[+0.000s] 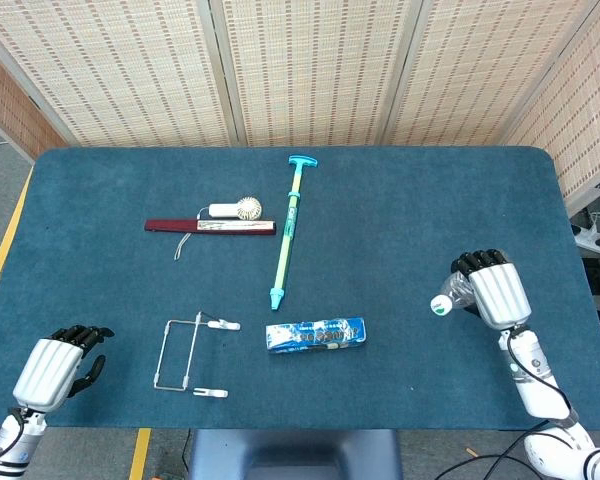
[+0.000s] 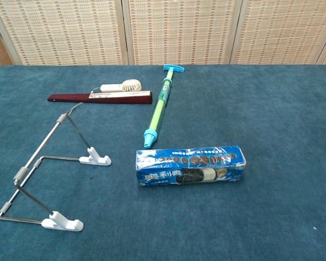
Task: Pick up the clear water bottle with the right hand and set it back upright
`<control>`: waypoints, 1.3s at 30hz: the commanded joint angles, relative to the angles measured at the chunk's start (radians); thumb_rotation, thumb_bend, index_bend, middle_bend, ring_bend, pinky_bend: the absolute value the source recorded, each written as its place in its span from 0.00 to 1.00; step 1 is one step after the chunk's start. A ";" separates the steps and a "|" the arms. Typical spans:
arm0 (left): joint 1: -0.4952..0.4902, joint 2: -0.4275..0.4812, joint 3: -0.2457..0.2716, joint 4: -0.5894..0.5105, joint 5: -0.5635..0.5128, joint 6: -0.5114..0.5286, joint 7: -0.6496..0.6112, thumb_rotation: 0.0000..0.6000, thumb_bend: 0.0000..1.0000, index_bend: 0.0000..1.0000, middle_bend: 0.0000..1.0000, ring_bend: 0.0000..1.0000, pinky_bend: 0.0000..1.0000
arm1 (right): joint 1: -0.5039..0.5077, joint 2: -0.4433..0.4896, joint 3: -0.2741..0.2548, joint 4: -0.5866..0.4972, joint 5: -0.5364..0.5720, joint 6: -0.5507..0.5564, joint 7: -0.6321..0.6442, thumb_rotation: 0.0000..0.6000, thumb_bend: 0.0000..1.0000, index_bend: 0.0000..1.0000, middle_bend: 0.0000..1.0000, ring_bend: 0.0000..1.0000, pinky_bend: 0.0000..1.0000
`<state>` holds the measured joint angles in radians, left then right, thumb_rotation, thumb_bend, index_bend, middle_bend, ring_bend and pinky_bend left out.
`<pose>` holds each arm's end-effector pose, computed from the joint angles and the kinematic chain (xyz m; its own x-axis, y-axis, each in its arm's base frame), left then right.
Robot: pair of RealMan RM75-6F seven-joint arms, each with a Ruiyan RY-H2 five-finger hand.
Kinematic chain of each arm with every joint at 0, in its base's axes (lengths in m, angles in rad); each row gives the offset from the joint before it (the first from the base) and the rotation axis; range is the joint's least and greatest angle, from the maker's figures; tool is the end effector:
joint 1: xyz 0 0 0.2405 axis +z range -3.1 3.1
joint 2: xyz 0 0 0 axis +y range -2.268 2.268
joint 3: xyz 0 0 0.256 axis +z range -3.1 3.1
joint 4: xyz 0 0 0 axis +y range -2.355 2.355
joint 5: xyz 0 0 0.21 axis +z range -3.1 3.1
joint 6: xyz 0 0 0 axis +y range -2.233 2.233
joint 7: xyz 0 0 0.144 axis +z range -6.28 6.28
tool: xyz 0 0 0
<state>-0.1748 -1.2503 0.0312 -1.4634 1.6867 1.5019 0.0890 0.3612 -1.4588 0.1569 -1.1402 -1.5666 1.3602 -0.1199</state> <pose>-0.2920 0.1894 0.1100 0.5069 0.0001 0.8620 0.8286 -0.2756 -0.4872 -0.2907 -0.2949 0.0883 0.5931 0.1435 0.7923 -0.7607 -0.2224 0.6097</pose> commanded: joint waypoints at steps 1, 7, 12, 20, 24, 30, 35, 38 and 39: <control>0.000 0.000 0.000 -0.001 0.000 0.000 -0.002 1.00 0.44 0.35 0.43 0.38 0.53 | 0.012 0.098 -0.065 -0.179 -0.002 -0.123 0.585 1.00 0.38 0.74 0.67 0.55 0.56; 0.000 0.000 0.001 -0.001 -0.001 -0.003 -0.001 1.00 0.44 0.35 0.43 0.38 0.53 | 0.071 0.243 -0.150 -0.282 -0.128 -0.162 1.235 1.00 0.38 0.74 0.67 0.55 0.56; 0.001 0.001 0.001 -0.001 0.000 0.000 -0.001 1.00 0.44 0.35 0.43 0.38 0.53 | 0.121 0.309 -0.215 -0.262 -0.203 -0.146 1.696 1.00 0.38 0.74 0.67 0.55 0.56; 0.000 0.000 0.000 0.001 -0.002 -0.003 -0.001 1.00 0.44 0.35 0.43 0.38 0.53 | 0.164 0.345 -0.261 -0.228 -0.212 -0.172 1.934 1.00 0.38 0.75 0.68 0.56 0.56; 0.000 0.000 0.001 0.000 -0.001 -0.003 0.000 1.00 0.44 0.35 0.43 0.38 0.53 | 0.133 0.310 -0.213 -0.162 -0.095 -0.234 1.450 1.00 0.40 0.76 0.68 0.57 0.58; -0.001 0.000 0.001 0.002 0.000 -0.002 -0.003 1.00 0.44 0.35 0.43 0.38 0.53 | 0.030 0.145 -0.085 -0.127 0.113 -0.072 0.626 1.00 0.41 0.78 0.69 0.57 0.58; -0.001 -0.002 0.002 0.000 0.000 -0.006 0.000 1.00 0.44 0.35 0.43 0.38 0.53 | 0.000 -0.007 -0.022 0.062 0.108 0.140 0.259 1.00 0.41 0.79 0.69 0.57 0.58; -0.001 0.000 0.005 -0.001 0.003 -0.006 0.005 1.00 0.44 0.35 0.43 0.38 0.53 | 0.000 -0.083 -0.001 0.188 0.081 0.234 0.176 1.00 0.41 0.79 0.69 0.57 0.58; -0.001 0.000 0.005 -0.002 0.003 -0.006 0.005 1.00 0.44 0.35 0.43 0.38 0.53 | -0.001 -0.094 0.000 0.204 0.078 0.241 0.181 1.00 0.41 0.80 0.69 0.57 0.58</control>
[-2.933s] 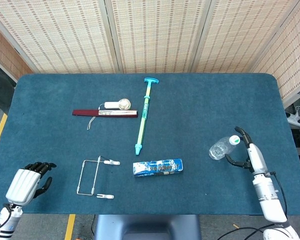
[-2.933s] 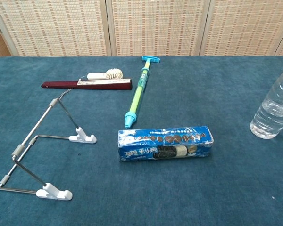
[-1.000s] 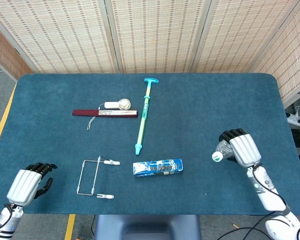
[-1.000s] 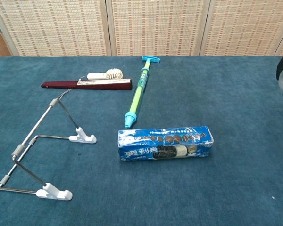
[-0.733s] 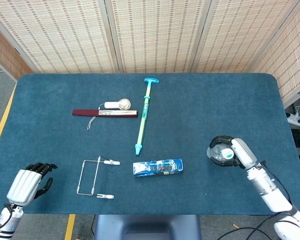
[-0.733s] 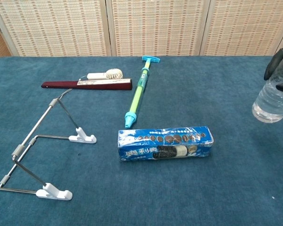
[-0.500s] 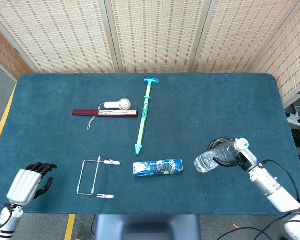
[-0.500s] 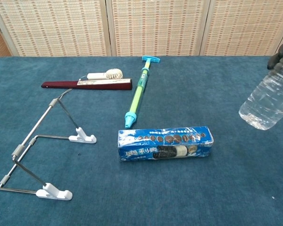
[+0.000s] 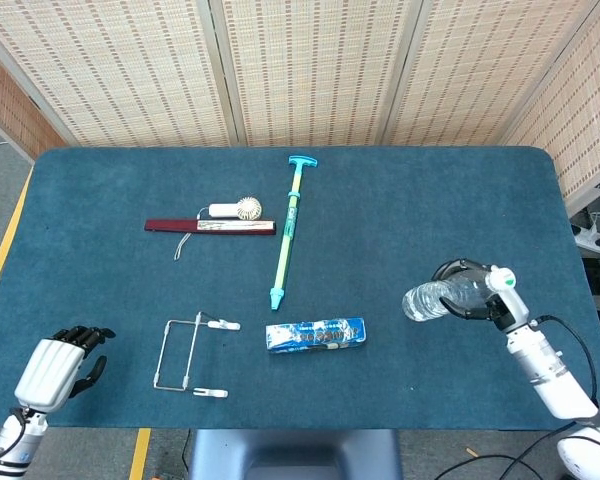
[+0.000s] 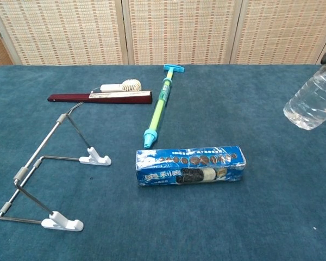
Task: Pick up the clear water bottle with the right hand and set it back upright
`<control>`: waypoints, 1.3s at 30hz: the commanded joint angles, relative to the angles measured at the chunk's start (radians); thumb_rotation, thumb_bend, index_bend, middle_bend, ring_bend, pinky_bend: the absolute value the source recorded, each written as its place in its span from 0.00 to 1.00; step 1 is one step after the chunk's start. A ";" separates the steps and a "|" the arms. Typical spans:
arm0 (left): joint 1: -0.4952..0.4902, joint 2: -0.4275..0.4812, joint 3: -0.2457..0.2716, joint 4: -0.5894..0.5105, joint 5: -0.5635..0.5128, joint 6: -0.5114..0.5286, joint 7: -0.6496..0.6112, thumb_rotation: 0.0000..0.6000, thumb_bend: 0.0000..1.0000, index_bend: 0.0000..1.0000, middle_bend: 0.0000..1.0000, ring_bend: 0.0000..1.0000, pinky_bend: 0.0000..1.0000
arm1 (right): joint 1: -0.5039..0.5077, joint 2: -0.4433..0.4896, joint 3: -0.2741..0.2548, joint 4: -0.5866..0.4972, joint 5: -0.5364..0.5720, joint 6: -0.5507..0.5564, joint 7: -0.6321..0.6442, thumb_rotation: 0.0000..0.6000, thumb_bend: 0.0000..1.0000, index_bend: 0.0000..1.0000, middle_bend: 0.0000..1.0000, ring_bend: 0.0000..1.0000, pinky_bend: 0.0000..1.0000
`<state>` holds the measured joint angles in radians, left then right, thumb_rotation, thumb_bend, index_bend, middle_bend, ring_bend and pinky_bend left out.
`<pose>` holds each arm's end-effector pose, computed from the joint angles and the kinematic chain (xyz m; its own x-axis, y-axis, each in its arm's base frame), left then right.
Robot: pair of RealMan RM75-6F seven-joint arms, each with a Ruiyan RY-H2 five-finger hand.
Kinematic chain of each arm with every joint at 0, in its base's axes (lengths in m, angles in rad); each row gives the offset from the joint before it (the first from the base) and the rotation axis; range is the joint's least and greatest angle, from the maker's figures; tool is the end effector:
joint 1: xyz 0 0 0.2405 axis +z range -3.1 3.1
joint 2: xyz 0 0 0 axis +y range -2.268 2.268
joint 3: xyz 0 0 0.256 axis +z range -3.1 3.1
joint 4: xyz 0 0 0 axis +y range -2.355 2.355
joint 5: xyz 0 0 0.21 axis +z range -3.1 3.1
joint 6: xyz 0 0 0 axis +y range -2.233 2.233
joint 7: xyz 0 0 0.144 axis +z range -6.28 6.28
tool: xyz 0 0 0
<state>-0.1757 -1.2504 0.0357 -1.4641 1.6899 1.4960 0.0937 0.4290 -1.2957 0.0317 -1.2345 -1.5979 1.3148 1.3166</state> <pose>-0.2920 0.1885 0.1084 0.5123 0.0081 0.8588 0.8254 -0.2808 -0.4897 -0.2878 -0.2928 0.1104 -0.5614 -0.3365 0.7560 -0.7711 -0.1188 -0.6255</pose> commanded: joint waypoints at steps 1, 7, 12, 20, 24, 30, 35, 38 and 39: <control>0.000 0.001 0.001 -0.003 0.000 -0.001 0.000 1.00 0.44 0.35 0.43 0.38 0.53 | -0.069 -0.263 0.125 0.305 0.107 0.288 -1.241 1.00 0.41 0.80 0.69 0.57 0.58; 0.001 0.002 0.002 -0.003 0.000 -0.001 0.000 1.00 0.44 0.35 0.43 0.38 0.53 | -0.069 -0.202 0.084 0.188 0.097 0.174 -0.988 1.00 0.41 0.80 0.69 0.57 0.58; 0.001 0.002 0.002 -0.002 0.001 0.000 0.000 1.00 0.44 0.35 0.43 0.38 0.53 | -0.033 -0.003 -0.015 -0.070 0.029 -0.031 -0.469 1.00 0.41 0.80 0.69 0.57 0.58; 0.002 0.003 0.003 -0.004 0.001 0.000 -0.001 1.00 0.44 0.35 0.43 0.38 0.53 | 0.021 0.111 -0.086 -0.094 -0.094 -0.059 -0.010 1.00 0.41 0.80 0.69 0.57 0.58; 0.001 0.003 0.004 -0.005 0.003 -0.002 0.002 1.00 0.44 0.35 0.43 0.38 0.53 | 0.009 0.098 -0.067 -0.075 -0.064 -0.039 -0.060 1.00 0.41 0.80 0.69 0.57 0.58; 0.002 0.004 0.004 -0.007 0.003 -0.002 0.002 1.00 0.44 0.35 0.43 0.38 0.53 | -0.003 0.090 -0.048 -0.059 0.002 -0.072 -0.229 1.00 0.42 0.80 0.69 0.57 0.58; 0.001 0.002 0.005 -0.007 0.002 -0.006 0.005 1.00 0.44 0.35 0.43 0.38 0.53 | -0.013 0.066 -0.034 -0.047 0.041 -0.088 -0.369 1.00 0.42 0.80 0.69 0.57 0.58; 0.001 0.002 0.005 -0.004 0.003 -0.006 0.008 1.00 0.44 0.35 0.43 0.38 0.53 | -0.023 0.030 -0.009 -0.010 0.076 -0.076 -0.497 1.00 0.42 0.80 0.69 0.57 0.58; 0.001 0.002 0.005 -0.004 0.002 -0.007 0.007 1.00 0.44 0.35 0.43 0.38 0.53 | -0.026 0.014 0.002 0.001 0.087 -0.066 -0.539 1.00 0.42 0.80 0.69 0.57 0.58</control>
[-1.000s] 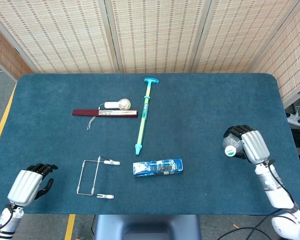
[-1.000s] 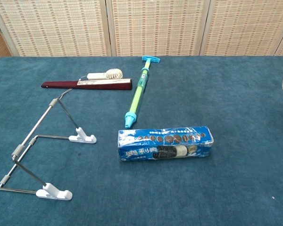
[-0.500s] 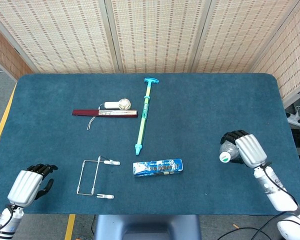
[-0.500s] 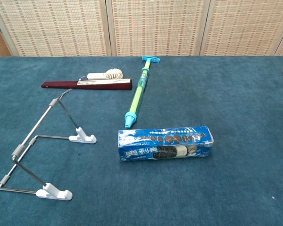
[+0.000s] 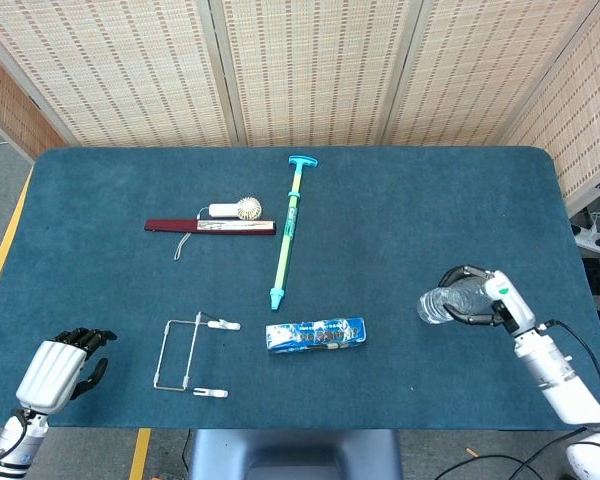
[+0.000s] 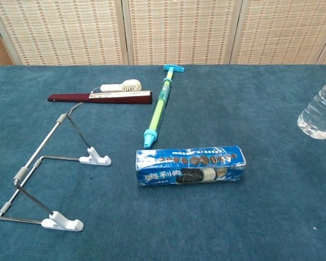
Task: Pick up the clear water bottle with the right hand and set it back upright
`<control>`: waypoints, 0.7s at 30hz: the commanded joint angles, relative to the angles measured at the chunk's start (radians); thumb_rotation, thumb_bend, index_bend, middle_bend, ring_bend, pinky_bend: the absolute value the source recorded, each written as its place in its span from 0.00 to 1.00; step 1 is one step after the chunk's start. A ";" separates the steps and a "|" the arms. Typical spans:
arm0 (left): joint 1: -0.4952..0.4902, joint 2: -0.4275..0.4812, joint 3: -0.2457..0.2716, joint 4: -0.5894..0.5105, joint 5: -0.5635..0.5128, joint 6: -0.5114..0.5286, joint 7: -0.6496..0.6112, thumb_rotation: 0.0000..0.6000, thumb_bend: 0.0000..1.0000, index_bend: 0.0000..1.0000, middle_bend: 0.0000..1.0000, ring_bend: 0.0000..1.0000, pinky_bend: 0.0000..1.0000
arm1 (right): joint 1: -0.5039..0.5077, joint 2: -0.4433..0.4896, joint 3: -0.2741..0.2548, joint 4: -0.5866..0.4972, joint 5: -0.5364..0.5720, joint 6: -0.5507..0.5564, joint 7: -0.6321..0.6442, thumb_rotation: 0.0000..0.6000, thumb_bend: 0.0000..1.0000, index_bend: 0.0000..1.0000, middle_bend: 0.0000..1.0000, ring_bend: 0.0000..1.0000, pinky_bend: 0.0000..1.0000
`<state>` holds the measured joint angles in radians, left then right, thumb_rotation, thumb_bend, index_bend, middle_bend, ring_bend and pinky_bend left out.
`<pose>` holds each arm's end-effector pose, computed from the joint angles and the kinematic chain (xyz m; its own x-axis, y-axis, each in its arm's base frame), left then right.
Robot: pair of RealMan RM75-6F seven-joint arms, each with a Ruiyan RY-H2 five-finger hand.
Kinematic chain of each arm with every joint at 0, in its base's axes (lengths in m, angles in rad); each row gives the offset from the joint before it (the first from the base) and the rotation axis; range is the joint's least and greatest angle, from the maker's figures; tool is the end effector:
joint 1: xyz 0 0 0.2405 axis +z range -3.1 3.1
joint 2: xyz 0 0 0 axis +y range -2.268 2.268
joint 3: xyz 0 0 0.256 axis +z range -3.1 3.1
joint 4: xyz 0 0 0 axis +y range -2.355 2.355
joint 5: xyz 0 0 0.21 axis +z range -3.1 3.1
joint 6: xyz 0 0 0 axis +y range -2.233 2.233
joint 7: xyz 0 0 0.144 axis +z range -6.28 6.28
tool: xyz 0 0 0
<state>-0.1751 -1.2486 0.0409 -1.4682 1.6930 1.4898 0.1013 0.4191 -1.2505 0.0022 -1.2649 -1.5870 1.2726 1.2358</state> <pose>-0.2919 0.1870 0.1071 0.5189 0.0173 0.8547 0.8219 -0.2851 -0.4932 -0.2991 -0.2845 0.1156 -0.4844 -0.3369 0.8074 -0.8401 -0.0782 -0.5367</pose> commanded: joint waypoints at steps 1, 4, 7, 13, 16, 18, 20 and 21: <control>0.001 0.001 0.000 -0.001 -0.002 0.000 -0.002 1.00 0.44 0.35 0.43 0.38 0.53 | -0.020 -0.046 0.041 0.041 0.085 -0.013 -0.494 1.00 0.42 0.80 0.69 0.57 0.58; 0.001 0.002 -0.001 -0.003 -0.002 0.003 -0.007 1.00 0.44 0.35 0.43 0.38 0.52 | -0.029 -0.083 0.062 0.061 0.098 0.018 -0.583 1.00 0.42 0.80 0.69 0.57 0.58; 0.001 0.001 -0.001 0.000 -0.001 0.004 -0.007 1.00 0.44 0.35 0.43 0.38 0.53 | -0.031 -0.105 0.074 0.068 0.101 0.034 -0.640 1.00 0.42 0.80 0.69 0.57 0.58; 0.001 0.001 0.000 0.001 0.000 0.002 -0.006 1.00 0.44 0.35 0.43 0.38 0.53 | -0.012 -0.084 0.059 0.002 0.038 0.031 -0.581 1.00 0.42 0.80 0.69 0.57 0.58; 0.001 0.001 -0.001 -0.001 -0.002 0.001 -0.007 1.00 0.44 0.35 0.43 0.38 0.53 | 0.015 -0.032 0.035 -0.085 -0.027 0.017 -0.490 1.00 0.42 0.80 0.69 0.57 0.58; 0.001 0.001 0.000 -0.001 0.000 0.002 -0.006 1.00 0.44 0.35 0.43 0.38 0.53 | 0.032 0.019 0.028 -0.176 -0.050 0.001 -0.423 1.00 0.42 0.81 0.69 0.58 0.59; 0.001 0.000 0.000 0.001 0.001 0.002 -0.003 1.00 0.44 0.35 0.43 0.38 0.52 | 0.039 0.048 0.032 -0.225 -0.067 0.011 -0.420 1.00 0.42 0.81 0.70 0.58 0.59; 0.001 0.000 0.000 0.000 0.000 0.001 -0.003 1.00 0.44 0.35 0.43 0.38 0.52 | 0.036 0.055 0.039 -0.243 -0.068 0.028 -0.443 1.00 0.42 0.81 0.70 0.58 0.59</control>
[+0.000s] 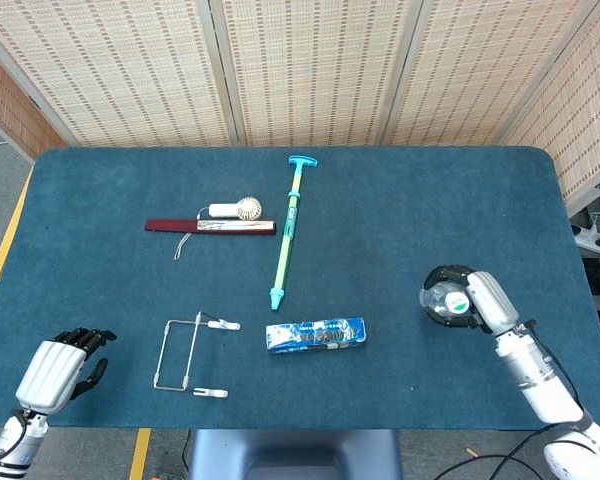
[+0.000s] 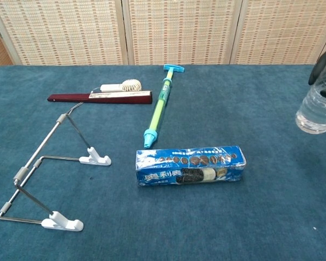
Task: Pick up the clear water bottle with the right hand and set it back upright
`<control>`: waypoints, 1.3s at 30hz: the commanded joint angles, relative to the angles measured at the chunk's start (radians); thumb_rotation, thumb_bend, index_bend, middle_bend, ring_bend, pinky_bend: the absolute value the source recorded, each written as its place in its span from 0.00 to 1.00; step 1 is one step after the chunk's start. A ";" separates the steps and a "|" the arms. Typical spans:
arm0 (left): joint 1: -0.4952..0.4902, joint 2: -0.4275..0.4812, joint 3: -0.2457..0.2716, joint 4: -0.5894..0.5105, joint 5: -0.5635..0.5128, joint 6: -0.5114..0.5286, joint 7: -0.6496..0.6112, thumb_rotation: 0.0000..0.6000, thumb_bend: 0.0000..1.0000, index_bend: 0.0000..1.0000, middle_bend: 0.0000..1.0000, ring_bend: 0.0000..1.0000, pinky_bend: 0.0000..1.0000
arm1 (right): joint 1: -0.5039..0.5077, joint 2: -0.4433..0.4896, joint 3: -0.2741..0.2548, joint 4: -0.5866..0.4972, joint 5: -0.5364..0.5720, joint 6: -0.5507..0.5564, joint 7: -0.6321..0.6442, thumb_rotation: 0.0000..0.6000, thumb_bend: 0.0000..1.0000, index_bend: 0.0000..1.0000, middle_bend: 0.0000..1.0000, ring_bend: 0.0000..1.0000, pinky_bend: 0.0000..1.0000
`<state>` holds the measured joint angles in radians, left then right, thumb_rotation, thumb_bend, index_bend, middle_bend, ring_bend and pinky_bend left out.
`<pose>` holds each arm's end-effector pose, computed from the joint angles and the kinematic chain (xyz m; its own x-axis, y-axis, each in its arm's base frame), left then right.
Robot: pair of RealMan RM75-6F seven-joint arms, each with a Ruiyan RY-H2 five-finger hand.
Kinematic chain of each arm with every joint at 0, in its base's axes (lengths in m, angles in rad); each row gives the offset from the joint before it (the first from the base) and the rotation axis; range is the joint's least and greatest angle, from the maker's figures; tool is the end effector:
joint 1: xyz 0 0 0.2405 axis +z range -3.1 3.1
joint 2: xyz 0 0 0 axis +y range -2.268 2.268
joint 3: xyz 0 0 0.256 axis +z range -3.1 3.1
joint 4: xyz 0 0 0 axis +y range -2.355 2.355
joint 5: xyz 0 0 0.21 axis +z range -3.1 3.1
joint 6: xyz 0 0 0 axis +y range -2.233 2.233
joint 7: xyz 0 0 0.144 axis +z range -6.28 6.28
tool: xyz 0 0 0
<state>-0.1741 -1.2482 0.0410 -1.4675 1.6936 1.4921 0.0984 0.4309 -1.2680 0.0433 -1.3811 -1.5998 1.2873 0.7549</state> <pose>-0.2921 0.1867 0.1075 0.5169 0.0163 0.8559 0.8230 -0.2845 -0.4916 -0.2625 -0.2844 0.1003 -0.1623 -0.2815 0.9457 -0.9338 -0.2660 -0.2394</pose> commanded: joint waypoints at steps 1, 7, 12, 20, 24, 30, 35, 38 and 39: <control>0.000 0.000 0.000 -0.001 -0.001 -0.002 0.000 1.00 0.44 0.35 0.43 0.38 0.52 | 0.019 0.072 0.004 -0.134 -0.051 0.025 0.011 1.00 0.42 0.81 0.70 0.58 0.59; 0.000 0.000 -0.001 0.000 0.001 0.002 -0.002 1.00 0.44 0.35 0.43 0.38 0.52 | 0.002 0.039 0.004 -0.052 0.031 -0.025 -0.093 1.00 0.42 0.81 0.70 0.58 0.59; 0.000 0.000 0.000 -0.001 0.001 0.000 0.001 1.00 0.44 0.35 0.43 0.38 0.52 | -0.011 -0.075 0.047 0.101 0.184 -0.080 -0.273 1.00 0.44 0.81 0.70 0.59 0.59; 0.000 -0.001 -0.001 -0.002 -0.004 -0.003 0.006 1.00 0.44 0.35 0.43 0.38 0.53 | -0.018 -0.048 0.052 0.010 0.078 0.005 -0.149 1.00 0.45 0.81 0.70 0.59 0.59; 0.000 -0.001 -0.001 -0.005 0.001 0.002 0.004 1.00 0.44 0.35 0.43 0.38 0.53 | -0.015 0.039 0.029 -0.133 0.010 0.016 0.001 1.00 0.45 0.81 0.70 0.59 0.59; 0.000 -0.001 -0.001 -0.007 -0.001 -0.001 0.007 1.00 0.44 0.35 0.43 0.38 0.53 | -0.008 0.092 0.014 -0.173 -0.008 -0.001 0.127 1.00 0.45 0.81 0.70 0.59 0.59; -0.001 -0.004 0.000 -0.003 -0.002 -0.005 0.009 1.00 0.44 0.33 0.43 0.38 0.53 | 0.008 0.036 0.013 -0.061 0.049 -0.074 0.224 1.00 0.45 0.81 0.70 0.59 0.59; -0.002 -0.005 0.000 -0.002 0.002 -0.005 0.011 1.00 0.44 0.32 0.43 0.38 0.53 | 0.024 -0.031 0.025 0.038 0.091 -0.127 0.312 1.00 0.45 0.81 0.70 0.59 0.59; -0.002 -0.005 0.001 -0.001 0.002 -0.005 0.012 1.00 0.44 0.32 0.43 0.38 0.53 | 0.027 -0.050 0.029 0.069 0.097 -0.134 0.334 1.00 0.45 0.81 0.70 0.59 0.59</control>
<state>-0.1760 -1.2533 0.0415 -1.4689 1.6953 1.4874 0.1103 0.4427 -1.2620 0.0636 -1.3879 -1.5375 1.1959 1.0229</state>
